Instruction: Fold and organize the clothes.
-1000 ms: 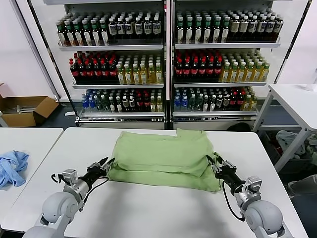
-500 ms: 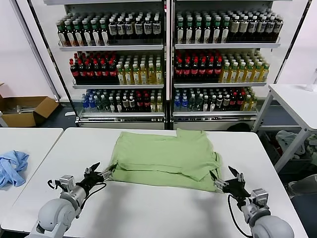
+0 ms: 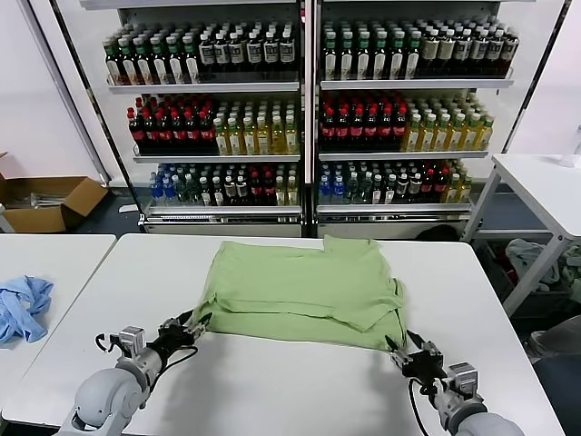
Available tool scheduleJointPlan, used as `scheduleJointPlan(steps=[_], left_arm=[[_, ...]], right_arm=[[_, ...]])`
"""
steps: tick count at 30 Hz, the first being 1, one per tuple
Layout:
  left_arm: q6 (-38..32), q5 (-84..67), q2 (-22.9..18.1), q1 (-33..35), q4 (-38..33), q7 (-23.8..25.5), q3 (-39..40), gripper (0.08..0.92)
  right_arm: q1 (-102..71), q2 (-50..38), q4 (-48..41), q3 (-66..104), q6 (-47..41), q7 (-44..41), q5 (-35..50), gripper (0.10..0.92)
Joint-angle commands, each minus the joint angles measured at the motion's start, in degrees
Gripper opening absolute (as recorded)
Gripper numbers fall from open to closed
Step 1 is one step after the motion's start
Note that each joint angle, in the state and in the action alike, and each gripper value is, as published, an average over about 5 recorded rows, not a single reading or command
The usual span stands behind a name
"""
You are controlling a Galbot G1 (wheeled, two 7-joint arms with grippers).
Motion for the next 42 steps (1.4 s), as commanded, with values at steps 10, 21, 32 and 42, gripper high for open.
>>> scheduleJointPlan(steps=[10,21,32,42], left_arm=[[3.0,2.0,1.7,5.6,-5.9,-0.2,-1.2,0.127],[3.4,2.5,1.2,18.3,-16.1,-0.5,-8.1,0.093],[3.5,6.2,0.2,27.7,-22.3,-1.0,-12.4,0.093],[3.7,7.6,-0.3,31.6,-25.7,-0.9,-14.4,0.093]], right_arm=[[-0.3,-2.1,-0.1,-1.6,-1.3,-0.3,7.5,0.12],[-11.5,-5.9,7.9,3.3,0.6,-0.9,10.0,0.114],[-24.0,-1.7,11.9,5.8,5.2,-2.5,3.3,0.114],[-24.2,-1.9,12.7,6.8,7.5,-3.3,3.6,0.166]])
